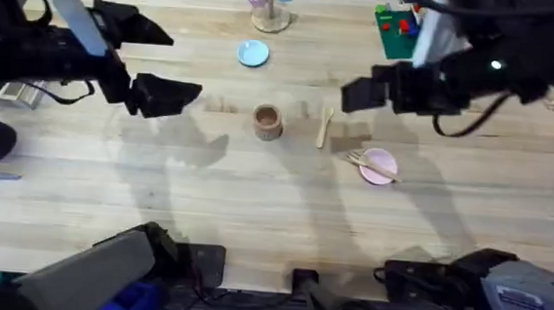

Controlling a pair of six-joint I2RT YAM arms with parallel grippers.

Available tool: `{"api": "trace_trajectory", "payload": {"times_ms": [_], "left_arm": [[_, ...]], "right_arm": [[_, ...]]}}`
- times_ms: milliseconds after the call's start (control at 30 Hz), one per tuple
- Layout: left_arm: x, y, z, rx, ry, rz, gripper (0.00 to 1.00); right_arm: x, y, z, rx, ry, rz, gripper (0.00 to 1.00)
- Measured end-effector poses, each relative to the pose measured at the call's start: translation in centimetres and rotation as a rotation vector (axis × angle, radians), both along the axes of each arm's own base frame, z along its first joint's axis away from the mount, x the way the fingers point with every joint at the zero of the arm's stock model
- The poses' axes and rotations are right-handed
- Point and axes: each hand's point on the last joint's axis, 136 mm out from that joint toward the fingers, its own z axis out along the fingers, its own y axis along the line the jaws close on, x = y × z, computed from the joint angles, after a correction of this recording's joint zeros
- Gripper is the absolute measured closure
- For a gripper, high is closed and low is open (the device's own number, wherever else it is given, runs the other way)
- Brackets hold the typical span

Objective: Pick up a utensil and set it on the pink plate, then put the other utensil in the container.

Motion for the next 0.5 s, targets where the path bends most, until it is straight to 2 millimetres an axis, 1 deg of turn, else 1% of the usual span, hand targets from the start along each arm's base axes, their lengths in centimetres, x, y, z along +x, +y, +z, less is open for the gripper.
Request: {"api": "trace_trajectory", "payload": {"times_ms": [100,200,267,367,500], "left_arm": [[0.4,1.3,-1.0,0.006,0.003,0.006,0.010],[0.7,2.3,-2.3,0.002,0.022,0.007,0.010],[0.9,2.7,-3.1,-0.003,0.034,0.005,0.010],[1.1,3.2,-4.0,-0.012,0.053,0.002,0.010],[1.2,3.3,-4.9,-0.025,0.075,-0.004,0.010]], "right_arm": [[0.8,1.4,0.4,0.007,0.003,-0.002,0.005],[1.4,2.6,0.2,0.016,0.023,-0.025,0.007],[1.4,3.3,-0.4,0.018,0.043,-0.033,0.006],[1.0,4.4,-1.8,0.008,0.091,-0.034,0.006],[0.8,5.5,-3.1,-0.001,0.123,-0.049,0.006]]}}
